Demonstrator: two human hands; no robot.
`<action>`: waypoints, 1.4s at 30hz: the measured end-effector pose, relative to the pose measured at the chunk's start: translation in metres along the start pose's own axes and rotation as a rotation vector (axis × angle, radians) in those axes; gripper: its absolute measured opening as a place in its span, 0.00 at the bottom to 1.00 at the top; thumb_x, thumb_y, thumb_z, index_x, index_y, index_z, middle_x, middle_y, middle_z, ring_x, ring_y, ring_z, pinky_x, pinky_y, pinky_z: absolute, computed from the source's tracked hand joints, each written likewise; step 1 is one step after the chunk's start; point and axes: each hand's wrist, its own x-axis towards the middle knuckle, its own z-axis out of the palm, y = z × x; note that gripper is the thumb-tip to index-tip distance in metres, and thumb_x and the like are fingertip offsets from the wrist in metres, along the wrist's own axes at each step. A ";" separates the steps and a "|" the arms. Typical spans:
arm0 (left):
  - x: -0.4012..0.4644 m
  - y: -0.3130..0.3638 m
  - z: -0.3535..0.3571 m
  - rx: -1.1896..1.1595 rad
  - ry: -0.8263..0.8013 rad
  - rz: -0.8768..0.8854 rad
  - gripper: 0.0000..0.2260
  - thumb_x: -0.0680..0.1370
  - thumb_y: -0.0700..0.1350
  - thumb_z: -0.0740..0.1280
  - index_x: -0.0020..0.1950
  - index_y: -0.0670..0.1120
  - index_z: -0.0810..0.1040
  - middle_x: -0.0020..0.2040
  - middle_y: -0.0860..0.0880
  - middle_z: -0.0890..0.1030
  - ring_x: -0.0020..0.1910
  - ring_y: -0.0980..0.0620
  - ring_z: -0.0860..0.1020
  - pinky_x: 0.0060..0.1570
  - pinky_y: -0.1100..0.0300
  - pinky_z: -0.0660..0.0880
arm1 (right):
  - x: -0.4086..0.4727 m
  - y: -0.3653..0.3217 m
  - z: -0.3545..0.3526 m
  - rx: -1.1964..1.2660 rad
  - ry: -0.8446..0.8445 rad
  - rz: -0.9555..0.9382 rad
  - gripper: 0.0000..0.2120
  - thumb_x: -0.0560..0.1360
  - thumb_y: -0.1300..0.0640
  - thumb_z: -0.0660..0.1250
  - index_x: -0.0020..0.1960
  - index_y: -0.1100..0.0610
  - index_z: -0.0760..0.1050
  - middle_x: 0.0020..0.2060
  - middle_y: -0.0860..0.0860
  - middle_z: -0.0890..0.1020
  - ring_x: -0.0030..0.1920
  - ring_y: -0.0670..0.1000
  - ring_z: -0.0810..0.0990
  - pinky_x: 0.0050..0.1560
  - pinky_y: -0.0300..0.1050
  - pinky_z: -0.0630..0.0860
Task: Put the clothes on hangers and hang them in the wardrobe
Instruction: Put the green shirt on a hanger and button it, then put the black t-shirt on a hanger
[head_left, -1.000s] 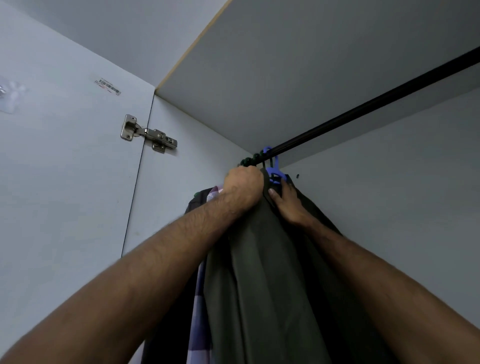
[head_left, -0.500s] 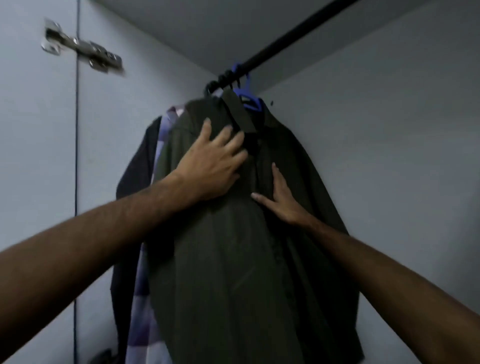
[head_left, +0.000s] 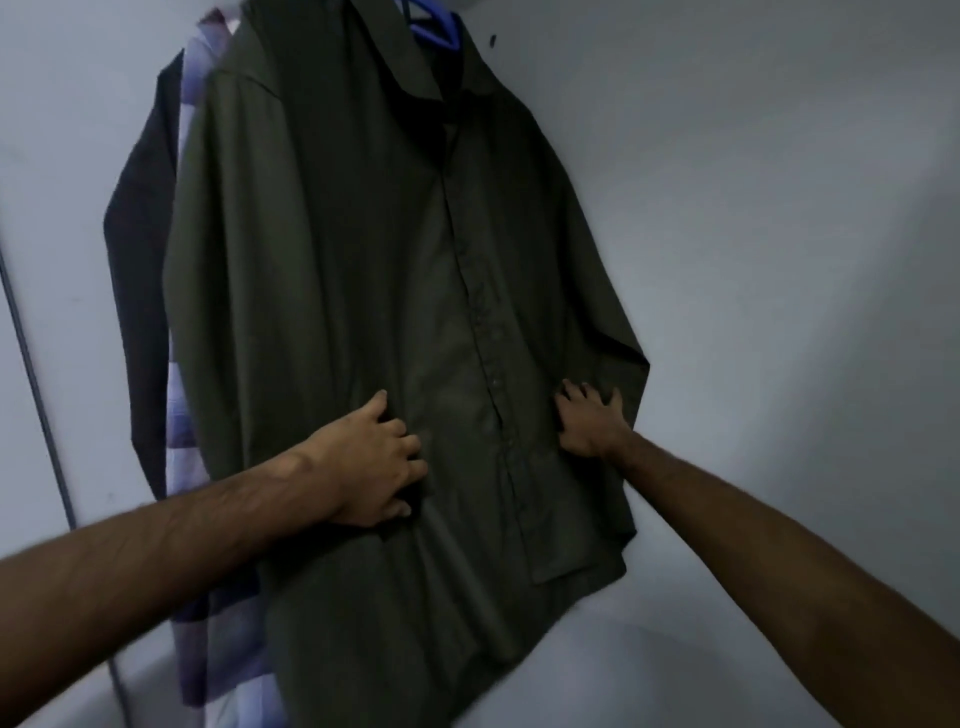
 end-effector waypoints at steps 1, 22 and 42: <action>-0.001 0.007 0.001 -0.011 0.009 -0.001 0.25 0.82 0.62 0.53 0.73 0.50 0.68 0.70 0.46 0.72 0.68 0.43 0.71 0.74 0.37 0.53 | -0.005 -0.008 0.001 0.072 0.110 0.018 0.34 0.78 0.52 0.64 0.81 0.56 0.56 0.82 0.56 0.53 0.80 0.61 0.55 0.75 0.73 0.51; -0.136 0.137 0.095 -0.297 0.452 -0.397 0.26 0.84 0.56 0.55 0.80 0.45 0.63 0.81 0.42 0.59 0.80 0.42 0.58 0.76 0.36 0.53 | -0.220 -0.168 0.047 0.382 0.421 -0.632 0.32 0.81 0.43 0.61 0.81 0.55 0.60 0.81 0.53 0.59 0.79 0.54 0.61 0.78 0.51 0.60; -0.683 0.306 0.138 -0.441 -0.295 -1.194 0.30 0.83 0.60 0.56 0.81 0.46 0.59 0.83 0.46 0.51 0.82 0.47 0.48 0.75 0.34 0.50 | -0.565 -0.603 0.079 0.463 0.098 -1.380 0.40 0.81 0.35 0.55 0.84 0.54 0.45 0.83 0.53 0.45 0.82 0.53 0.40 0.78 0.69 0.45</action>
